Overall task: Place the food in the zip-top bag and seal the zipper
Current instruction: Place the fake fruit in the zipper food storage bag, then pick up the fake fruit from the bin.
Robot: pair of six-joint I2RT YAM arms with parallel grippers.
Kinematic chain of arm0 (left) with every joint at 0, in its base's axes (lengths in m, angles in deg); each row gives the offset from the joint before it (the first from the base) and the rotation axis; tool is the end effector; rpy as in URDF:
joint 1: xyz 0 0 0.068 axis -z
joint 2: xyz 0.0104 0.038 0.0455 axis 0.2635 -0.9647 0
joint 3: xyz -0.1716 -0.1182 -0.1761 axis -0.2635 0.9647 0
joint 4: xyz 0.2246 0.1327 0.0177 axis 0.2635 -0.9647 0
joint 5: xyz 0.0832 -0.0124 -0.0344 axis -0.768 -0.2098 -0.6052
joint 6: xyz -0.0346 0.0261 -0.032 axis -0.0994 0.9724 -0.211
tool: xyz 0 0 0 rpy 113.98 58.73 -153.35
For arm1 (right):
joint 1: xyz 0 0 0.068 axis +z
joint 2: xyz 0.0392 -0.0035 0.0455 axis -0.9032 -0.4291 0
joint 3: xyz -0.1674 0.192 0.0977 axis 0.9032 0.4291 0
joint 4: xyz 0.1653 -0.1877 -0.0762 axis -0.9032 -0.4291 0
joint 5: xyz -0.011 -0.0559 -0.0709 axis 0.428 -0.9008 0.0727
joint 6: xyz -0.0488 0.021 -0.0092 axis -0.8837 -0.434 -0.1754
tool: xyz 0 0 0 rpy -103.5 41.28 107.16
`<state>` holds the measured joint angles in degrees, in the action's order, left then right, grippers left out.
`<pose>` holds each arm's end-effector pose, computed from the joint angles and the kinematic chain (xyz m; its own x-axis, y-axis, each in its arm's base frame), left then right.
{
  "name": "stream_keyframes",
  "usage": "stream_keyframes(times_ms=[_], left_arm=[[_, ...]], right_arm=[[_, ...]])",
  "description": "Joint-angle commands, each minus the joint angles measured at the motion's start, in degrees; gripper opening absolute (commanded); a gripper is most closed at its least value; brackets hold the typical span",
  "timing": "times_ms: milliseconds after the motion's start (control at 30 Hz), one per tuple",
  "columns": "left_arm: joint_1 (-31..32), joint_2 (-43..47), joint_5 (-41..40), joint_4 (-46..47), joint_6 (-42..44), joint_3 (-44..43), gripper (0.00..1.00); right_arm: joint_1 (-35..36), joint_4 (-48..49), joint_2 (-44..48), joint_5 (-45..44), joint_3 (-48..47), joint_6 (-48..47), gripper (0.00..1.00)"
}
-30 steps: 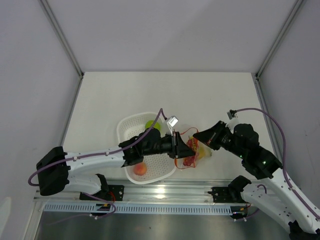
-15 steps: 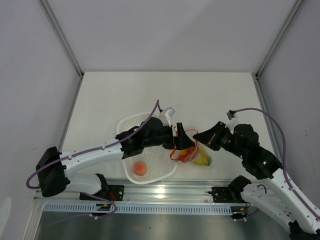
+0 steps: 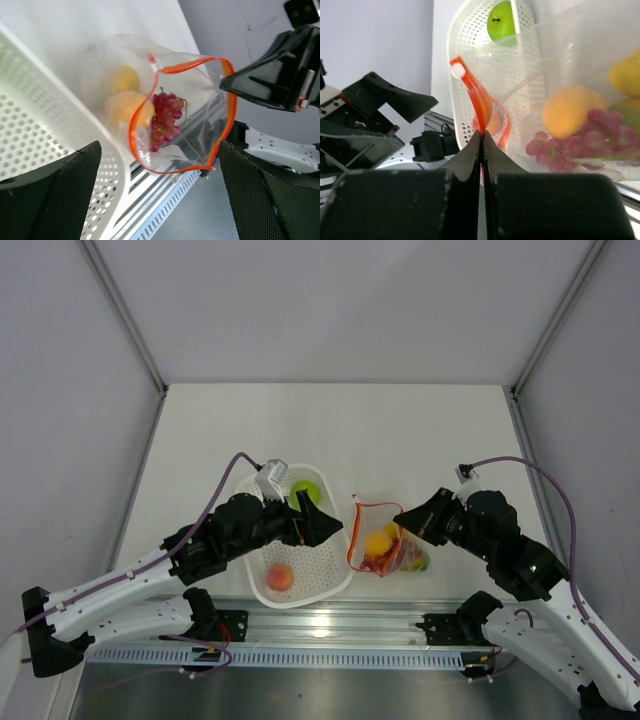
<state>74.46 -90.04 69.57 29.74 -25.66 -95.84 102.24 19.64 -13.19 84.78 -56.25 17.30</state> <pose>0.1037 -0.1677 0.3210 -0.7080 -0.2668 -0.6539 0.4261 0.5770 -0.6968 0.1026 0.0830 0.3301 -0.7283 0.4707 -0.4980 -0.1283 0.6203 0.7738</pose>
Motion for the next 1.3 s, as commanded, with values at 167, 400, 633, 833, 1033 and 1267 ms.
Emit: stream_keyframes(times_ms=[167, 400, 633, 833, 1033, 1267], left_arm=[[-4.33, -0.32, -8.28, -18.87, -5.66, 0.48, 0.99], [-6.0, -6.92, -8.48, -32.24, -14.79, 1.36, 0.99], [-6.0, -7.63, -8.21, -37.6, -21.92, 4.0, 0.99], [-5.92, -9.91, -5.06, -37.97, -23.25, 5.4, 1.0], [-5.92, -13.51, -1.8, -33.22, -22.64, 7.07, 0.99], [-5.74, -15.54, -1.18, -30.58, -22.29, 7.77, 0.97]], right_arm=[[-0.12, -5.75, 1.69, -3.41, -3.37, -6.0, 0.0], [-0.12, -5.93, 1.87, -3.59, -2.94, -6.53, 0.0], [-0.21, -4.79, 2.57, -2.8, -0.66, -6.0, 0.0], [-0.12, -4.79, 2.92, -2.88, -0.39, -5.83, 0.0], [-0.12, -3.82, 3.01, -2.1, 0.75, -5.3, 0.0], [-0.21, -4.17, 3.01, -2.71, 0.58, -5.39, 0.0]])
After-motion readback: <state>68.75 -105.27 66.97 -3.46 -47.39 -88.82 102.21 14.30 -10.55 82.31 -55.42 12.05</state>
